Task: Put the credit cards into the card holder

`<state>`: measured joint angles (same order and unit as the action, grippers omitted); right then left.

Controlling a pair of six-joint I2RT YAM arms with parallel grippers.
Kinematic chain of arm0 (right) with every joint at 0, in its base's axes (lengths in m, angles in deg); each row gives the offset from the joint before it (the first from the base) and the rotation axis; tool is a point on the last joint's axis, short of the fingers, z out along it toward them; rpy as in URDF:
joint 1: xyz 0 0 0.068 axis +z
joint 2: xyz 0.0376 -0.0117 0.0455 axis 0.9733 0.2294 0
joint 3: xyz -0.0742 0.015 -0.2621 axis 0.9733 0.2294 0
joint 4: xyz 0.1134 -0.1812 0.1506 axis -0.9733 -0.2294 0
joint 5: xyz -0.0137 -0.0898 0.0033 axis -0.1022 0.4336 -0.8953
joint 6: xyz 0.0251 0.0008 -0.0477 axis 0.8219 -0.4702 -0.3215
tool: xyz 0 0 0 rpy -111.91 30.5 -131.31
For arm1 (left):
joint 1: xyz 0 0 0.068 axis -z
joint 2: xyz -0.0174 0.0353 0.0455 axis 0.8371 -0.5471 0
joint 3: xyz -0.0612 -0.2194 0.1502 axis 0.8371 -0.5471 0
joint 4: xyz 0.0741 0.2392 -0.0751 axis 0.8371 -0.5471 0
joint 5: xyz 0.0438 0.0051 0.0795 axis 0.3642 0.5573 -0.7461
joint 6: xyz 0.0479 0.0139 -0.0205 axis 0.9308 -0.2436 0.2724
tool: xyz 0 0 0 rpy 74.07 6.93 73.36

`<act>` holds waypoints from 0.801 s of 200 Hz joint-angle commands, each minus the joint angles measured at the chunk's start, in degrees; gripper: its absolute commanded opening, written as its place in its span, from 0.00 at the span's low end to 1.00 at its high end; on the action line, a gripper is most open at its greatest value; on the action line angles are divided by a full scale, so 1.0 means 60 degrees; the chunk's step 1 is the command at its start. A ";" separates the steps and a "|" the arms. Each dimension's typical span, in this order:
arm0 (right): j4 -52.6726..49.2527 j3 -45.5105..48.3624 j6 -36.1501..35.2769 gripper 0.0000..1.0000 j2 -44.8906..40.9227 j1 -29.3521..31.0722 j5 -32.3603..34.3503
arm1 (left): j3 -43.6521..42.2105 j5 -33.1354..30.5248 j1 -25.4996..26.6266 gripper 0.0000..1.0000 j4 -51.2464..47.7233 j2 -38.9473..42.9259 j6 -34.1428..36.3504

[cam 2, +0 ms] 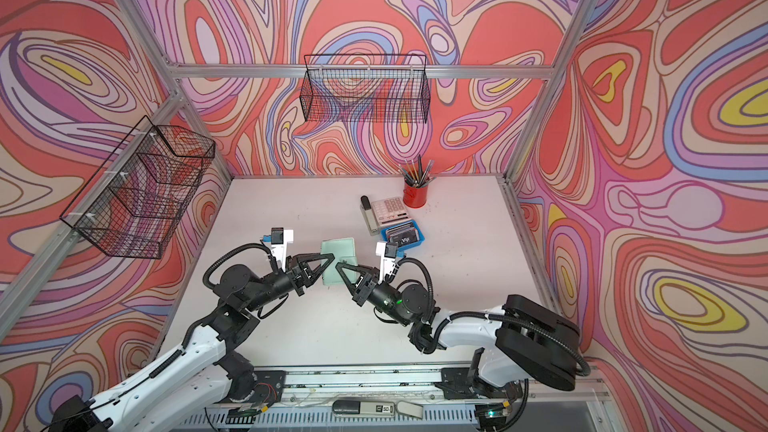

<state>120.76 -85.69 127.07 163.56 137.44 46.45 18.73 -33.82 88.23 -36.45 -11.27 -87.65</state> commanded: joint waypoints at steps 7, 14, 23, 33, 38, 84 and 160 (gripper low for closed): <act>0.0357 -0.0337 0.0200 0.00 0.0233 0.0092 -0.0463 | -0.0114 0.0116 0.0026 0.00 0.0319 -0.0061 -0.0196; 0.0184 -0.0366 0.0166 0.00 0.0201 0.0092 -0.0447 | -0.0129 0.0057 0.0026 0.00 0.0312 -0.0061 -0.0194; -0.0229 -0.0443 0.0075 0.01 0.0107 0.0092 -0.0366 | -0.0110 -0.0056 0.0026 0.00 0.0134 -0.0046 -0.0173; -0.1078 -0.0574 -0.0056 0.18 -0.0121 0.0096 -0.0113 | -0.0040 -0.0330 0.0030 0.00 -0.0297 0.0005 -0.0098; -0.1635 -0.0654 -0.0123 0.27 -0.0275 0.0098 0.0094 | -0.0007 -0.0484 0.0013 0.00 -0.0483 0.0037 -0.0059; -0.7714 -0.1547 -0.0427 0.55 -0.2090 0.0098 0.3193 | 0.0384 -0.2013 0.0011 0.00 -0.2522 0.0385 0.0332; -1.0747 -0.3857 -0.1335 0.44 -0.1123 0.0162 0.3352 | 0.0888 -0.2852 0.0013 0.00 -0.3837 0.0361 0.0963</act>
<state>64.20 -103.57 122.05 151.71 137.95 68.40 21.88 -49.75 88.34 -57.91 -9.26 -83.44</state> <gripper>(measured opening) 0.462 0.087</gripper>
